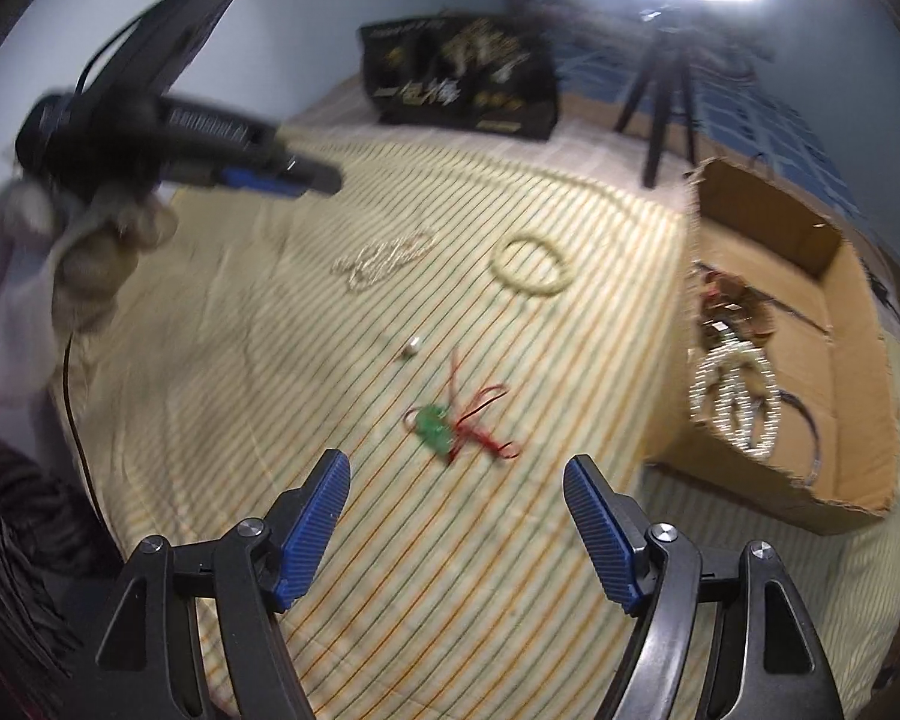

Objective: Organize jewelry
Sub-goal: 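Move left tool to the small pearl strand while right tool approaches the jade pendant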

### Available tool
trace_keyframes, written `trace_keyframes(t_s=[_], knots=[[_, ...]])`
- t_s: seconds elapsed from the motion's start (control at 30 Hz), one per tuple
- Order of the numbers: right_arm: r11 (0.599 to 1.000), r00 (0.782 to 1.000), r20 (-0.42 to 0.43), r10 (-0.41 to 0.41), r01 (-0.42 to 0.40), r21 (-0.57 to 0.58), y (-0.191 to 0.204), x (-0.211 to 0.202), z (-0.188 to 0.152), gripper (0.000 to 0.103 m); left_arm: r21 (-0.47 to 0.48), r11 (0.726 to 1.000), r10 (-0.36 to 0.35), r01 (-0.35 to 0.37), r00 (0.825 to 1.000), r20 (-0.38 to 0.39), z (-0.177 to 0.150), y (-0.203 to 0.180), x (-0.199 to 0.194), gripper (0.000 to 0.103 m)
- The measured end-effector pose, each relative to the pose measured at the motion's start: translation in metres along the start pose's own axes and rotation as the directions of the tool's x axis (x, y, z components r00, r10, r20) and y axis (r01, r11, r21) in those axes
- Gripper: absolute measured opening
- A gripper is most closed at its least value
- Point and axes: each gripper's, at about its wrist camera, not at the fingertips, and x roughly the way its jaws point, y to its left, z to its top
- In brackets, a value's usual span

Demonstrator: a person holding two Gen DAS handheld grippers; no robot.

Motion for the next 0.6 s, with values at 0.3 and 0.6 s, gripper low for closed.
trace_keyframes(t_s=[0.3, 0.6], knots=[[0.999, 0.996, -0.086, 0.034, -0.034, -0.002, 0.006, 0.036, -0.006, 0.076, 0.041, 0.999, 0.022, -0.020, 0.999, -0.045, -0.004, -0.010, 0.020, 0.042], [0.996, 0.992, -0.122, 0.027, -0.015, 0.092, -0.001, 0.062, 0.001, 0.076, 0.009, 0.999, 0.040, -0.039, 0.996, -0.084, 0.001, -0.004, 0.042, 0.042]])
